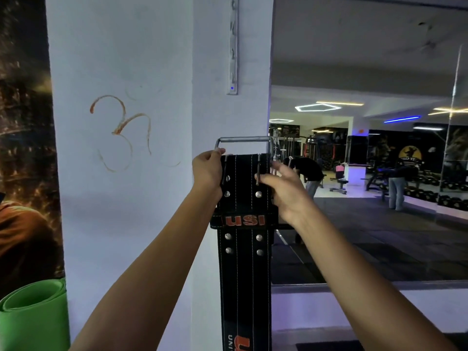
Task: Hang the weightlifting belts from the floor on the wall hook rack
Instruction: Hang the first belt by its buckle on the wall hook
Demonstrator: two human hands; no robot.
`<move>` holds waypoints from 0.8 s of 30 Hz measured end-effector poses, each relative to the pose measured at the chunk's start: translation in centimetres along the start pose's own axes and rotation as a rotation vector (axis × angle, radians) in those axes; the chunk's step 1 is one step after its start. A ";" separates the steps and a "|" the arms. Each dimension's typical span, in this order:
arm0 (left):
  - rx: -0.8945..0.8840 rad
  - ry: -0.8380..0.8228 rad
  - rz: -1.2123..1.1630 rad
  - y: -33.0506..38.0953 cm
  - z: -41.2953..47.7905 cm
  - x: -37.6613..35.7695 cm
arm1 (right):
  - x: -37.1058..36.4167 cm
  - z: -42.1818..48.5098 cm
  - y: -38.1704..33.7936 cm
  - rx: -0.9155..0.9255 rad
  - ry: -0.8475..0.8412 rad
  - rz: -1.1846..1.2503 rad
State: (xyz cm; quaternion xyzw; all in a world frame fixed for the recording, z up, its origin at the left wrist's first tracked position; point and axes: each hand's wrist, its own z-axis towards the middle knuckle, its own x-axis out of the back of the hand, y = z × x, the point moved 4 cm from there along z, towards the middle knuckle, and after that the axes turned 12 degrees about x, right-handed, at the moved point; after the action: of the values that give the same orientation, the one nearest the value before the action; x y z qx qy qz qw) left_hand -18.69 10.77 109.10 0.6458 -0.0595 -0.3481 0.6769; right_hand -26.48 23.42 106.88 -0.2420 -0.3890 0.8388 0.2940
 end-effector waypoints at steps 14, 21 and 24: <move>-0.289 0.099 0.029 2.7 3.9 -0.2 | -4.8 7.4 -1.0 0.420 0.400 -0.219; -0.398 0.132 0.089 6.7 10.5 -3.2 | -6.0 15.3 -1.7 0.558 0.523 -0.371; -0.476 0.149 0.080 8.5 13.8 -5.2 | -6.2 19.6 -1.7 0.563 0.518 -0.375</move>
State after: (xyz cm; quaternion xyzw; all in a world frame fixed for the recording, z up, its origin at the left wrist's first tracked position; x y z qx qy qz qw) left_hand -26.51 1.49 121.00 0.4893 0.0486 -0.2768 0.8256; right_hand -34.02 10.13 120.72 -0.2802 -0.0953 0.7558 0.5841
